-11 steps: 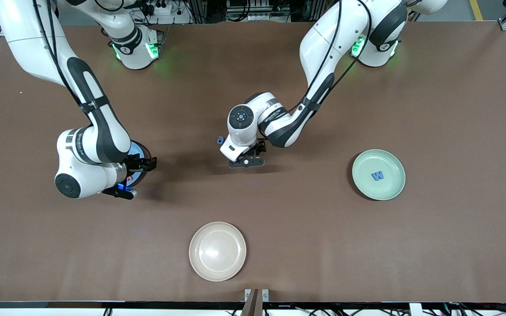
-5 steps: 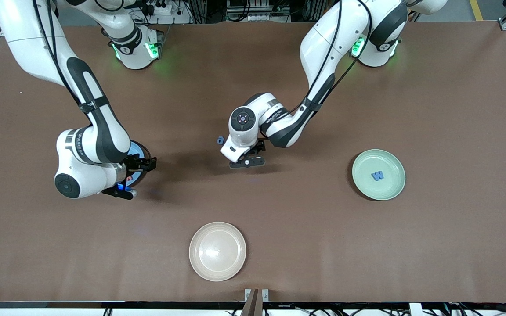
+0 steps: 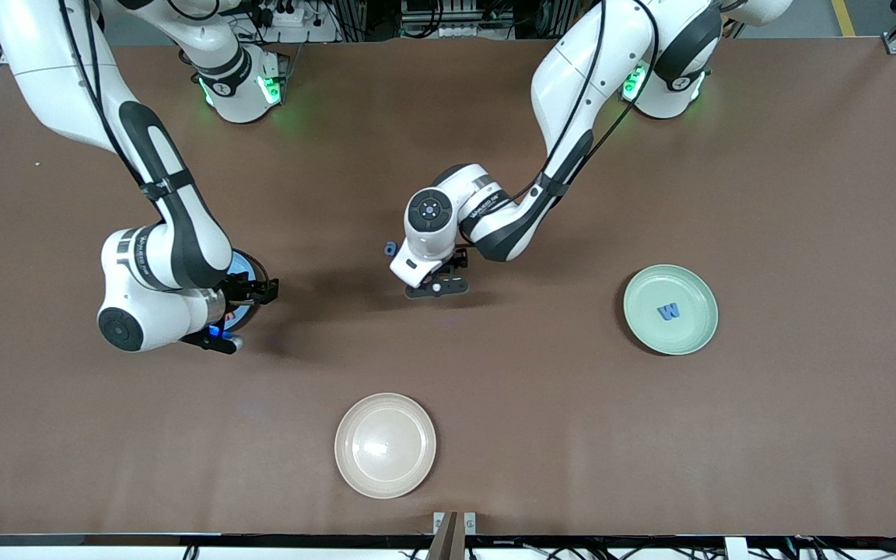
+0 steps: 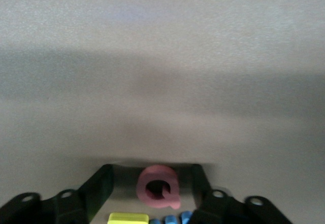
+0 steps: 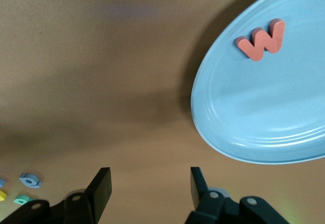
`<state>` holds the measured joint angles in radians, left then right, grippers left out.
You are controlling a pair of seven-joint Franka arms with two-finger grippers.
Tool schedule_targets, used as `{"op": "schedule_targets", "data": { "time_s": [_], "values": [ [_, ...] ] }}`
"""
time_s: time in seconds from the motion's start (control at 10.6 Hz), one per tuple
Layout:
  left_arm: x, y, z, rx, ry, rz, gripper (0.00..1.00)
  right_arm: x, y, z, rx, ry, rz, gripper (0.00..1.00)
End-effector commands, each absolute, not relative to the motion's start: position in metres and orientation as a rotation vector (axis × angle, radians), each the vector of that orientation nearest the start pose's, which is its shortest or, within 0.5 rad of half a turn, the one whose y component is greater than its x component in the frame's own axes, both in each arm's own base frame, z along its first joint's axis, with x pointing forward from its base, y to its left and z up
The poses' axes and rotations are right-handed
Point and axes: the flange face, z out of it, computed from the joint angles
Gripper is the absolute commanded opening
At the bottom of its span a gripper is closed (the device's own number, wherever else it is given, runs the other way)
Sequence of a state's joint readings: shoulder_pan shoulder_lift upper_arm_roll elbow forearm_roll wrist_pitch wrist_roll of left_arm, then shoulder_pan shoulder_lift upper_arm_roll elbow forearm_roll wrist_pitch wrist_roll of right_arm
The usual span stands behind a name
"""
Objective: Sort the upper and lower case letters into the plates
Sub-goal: 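Grasp the pink Q with the left gripper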
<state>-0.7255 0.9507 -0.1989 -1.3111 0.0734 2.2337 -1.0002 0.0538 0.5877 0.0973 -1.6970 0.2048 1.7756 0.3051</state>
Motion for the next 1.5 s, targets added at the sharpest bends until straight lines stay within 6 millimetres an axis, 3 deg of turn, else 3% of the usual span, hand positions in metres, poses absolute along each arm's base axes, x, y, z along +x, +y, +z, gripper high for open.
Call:
{"op": "schedule_targets", "data": {
  "time_s": [0.0, 0.09, 0.38, 0.56, 0.85, 1.13, 1.41],
  "values": [
    [0.472, -0.571, 0.159, -3.188, -0.187, 0.171, 0.64, 0.605, 0.111, 0.235, -2.878, 0.392, 0.808, 0.71],
    [0.472, -0.571, 0.158, -3.187, -0.187, 0.172, 0.59, 0.605, 0.111, 0.234, -2.880, 0.390, 0.807, 0.71],
    [0.471, -0.570, 0.156, -3.183, -0.186, 0.177, 0.55, 0.605, 0.116, 0.234, -2.881, 0.380, 0.809, 0.71],
    [0.471, -0.571, 0.158, -3.186, -0.184, 0.178, 0.40, 0.605, 0.116, 0.234, -2.881, 0.380, 0.809, 0.71],
    [0.469, -0.571, 0.157, -3.185, -0.190, 0.186, 0.07, 0.605, 0.116, 0.234, -2.884, 0.382, 0.804, 0.71],
    [0.472, -0.571, 0.165, -3.192, -0.186, 0.181, 0.00, 0.605, 0.117, 0.234, -2.883, 0.380, 0.803, 0.71],
    [0.492, -0.553, 0.195, -3.176, -0.238, 0.228, 0.00, 0.603, 0.138, 0.237, -2.850, 0.367, 0.801, 0.71]
  ]
}}
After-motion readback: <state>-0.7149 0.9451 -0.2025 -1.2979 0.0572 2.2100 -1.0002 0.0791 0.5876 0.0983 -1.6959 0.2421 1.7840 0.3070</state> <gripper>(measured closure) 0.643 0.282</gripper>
